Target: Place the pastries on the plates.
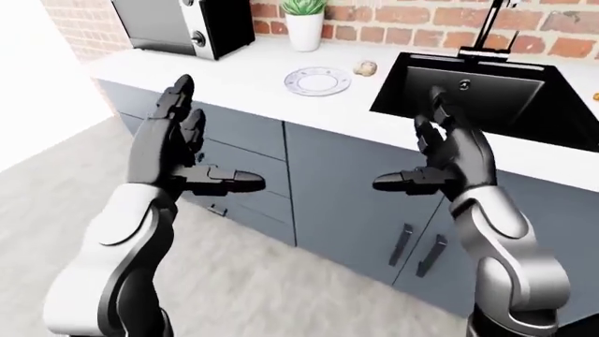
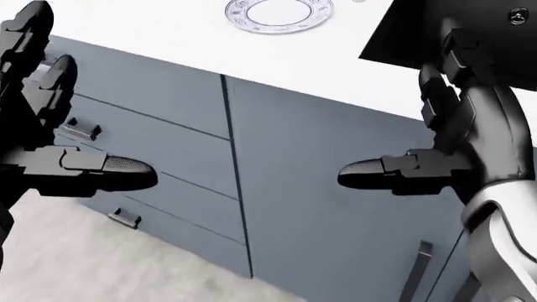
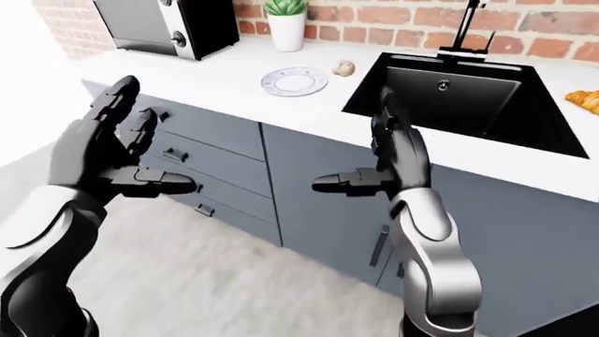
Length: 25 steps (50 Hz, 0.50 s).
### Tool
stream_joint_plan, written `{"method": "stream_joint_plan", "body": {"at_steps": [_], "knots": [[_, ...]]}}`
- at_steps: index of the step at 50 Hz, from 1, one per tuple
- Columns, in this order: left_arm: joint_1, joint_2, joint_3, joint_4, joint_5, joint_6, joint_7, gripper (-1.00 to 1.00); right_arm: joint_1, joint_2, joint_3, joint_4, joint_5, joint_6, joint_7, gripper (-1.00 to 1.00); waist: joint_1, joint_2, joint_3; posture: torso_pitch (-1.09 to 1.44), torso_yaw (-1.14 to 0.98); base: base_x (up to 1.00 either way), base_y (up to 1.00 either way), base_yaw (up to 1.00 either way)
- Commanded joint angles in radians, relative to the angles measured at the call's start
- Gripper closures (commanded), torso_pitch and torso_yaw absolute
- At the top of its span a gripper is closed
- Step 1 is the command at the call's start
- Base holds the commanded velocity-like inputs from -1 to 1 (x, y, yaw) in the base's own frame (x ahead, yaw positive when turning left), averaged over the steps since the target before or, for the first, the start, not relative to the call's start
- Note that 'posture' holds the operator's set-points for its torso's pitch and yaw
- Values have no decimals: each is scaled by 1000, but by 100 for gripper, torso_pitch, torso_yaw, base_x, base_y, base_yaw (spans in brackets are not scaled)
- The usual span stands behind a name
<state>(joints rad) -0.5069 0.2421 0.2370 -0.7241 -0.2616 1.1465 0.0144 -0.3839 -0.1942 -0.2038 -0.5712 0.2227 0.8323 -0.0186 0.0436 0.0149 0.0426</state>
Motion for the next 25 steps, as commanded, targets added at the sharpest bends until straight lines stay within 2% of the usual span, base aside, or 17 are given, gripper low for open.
{"method": "stream_joint_plan", "body": {"at_steps": [1, 2, 3, 4, 6, 11, 12, 13, 14, 15, 17, 18, 19, 20, 21, 22, 25], "knots": [[-19, 7, 1, -20, -8, -30, 5, -100, -35, -11, -12, -48, 8, -40, -6, -100, -6, -12, -18, 0, 0, 16, 12, 0], [-18, 7, 2, -23, -11, -29, 6, -100, -36, -2, -23, -53, 34, -38, -4, -100, -17, -7, -22, 0, 0, 10, 0, 0], [-18, 7, 5, -23, -13, -28, 8, -100, -36, -4, -25, -53, 46, -40, -6, -100, -32, 4, -38, 0, 0, 11, 0, -29], [-17, 9, 6, -26, -15, -26, 8, -100, -39, -6, -25, -52, 50, -40, -9, -100, -43, 5, -46, 0, 0, 10, 0, -72], [-19, 13, 12, -26, -20, -25, 9, -100, -38, -12, -18, -57, 59, -36, -14, -100, -44, 5, -41, 0, 0, 10, 0, -100], [-14, 20, 20, -26, -30, -28, 11, -100, -41, -17, -11, -49, 60, -44, -17, -100, -48, -29, -43, 0, 0, 10, 0, -100], [-13, 21, 22, -27, -32, -28, 11, -100, -38, -16, -9, -52, 60, -45, -18, -100, -51, -43, -47, 0, 0, 10, 0, -100], [-13, 23, 26, -29, -36, -26, 11, -100, -31, -11, 0, -49, 53, -58, -19, -100, -46, -60, -63, 0, 0, 10, 0, -66], [-13, 24, 27, -29, -38, -26, 12, -100, -32, -10, 3, -47, 49, -59, -21, -100, -46, -47, -41, 0, 0, 10, 0, -43], [-13, 28, 30, -29, -40, -25, 12, -100, -32, -12, 11, -41, 36, -66, -20, -100, -27, -66, -9, 0, 0, 0, 0, 0], [-24, 36, 43, -35, -52, -10, 15, -100, -38, -15, 15, -45, 24, -61, -16, -100, -34, -63, -14, 0, 0, 0, 0, 0], [-26, 39, 46, -36, -57, -7, 17, -100, -33, -13, 23, -48, 12, -65, -12, -100, -31, -58, -9, 0, 0, 0, 0, 0], [-27, 40, 46, -34, -61, -8, 21, -100, -23, -5, 33, -46, 0, -78, -6, -100, -34, -44, -17, 0, 0, 0, 52, 0], [-29, 39, 46, -39, -66, -3, 25, -100, -24, 4, 38, -40, -6, -85, -3, -100, -27, -65, -20, 0, 0, 3, 100, 0], [-29, 40, 45, -42, -70, -1, 28, -100, -25, 7, 39, -41, -10, -83, -1, -100, -18, -84, -14, 0, 0, 4, 100, 0], [-28, 42, 47, -44, -74, 1, 29, -100, -26, 11, 34, -39, -9, -86, 4, -100, -14, -85, -11, 0, 0, 4, 100, 0], [-17, 46, 47, -34, -75, -14, 29, -100, -18, 18, 29, -30, -10, -102, 9, -100, 2, -58, -11, 0, 0, 4, 100, 0]]}}
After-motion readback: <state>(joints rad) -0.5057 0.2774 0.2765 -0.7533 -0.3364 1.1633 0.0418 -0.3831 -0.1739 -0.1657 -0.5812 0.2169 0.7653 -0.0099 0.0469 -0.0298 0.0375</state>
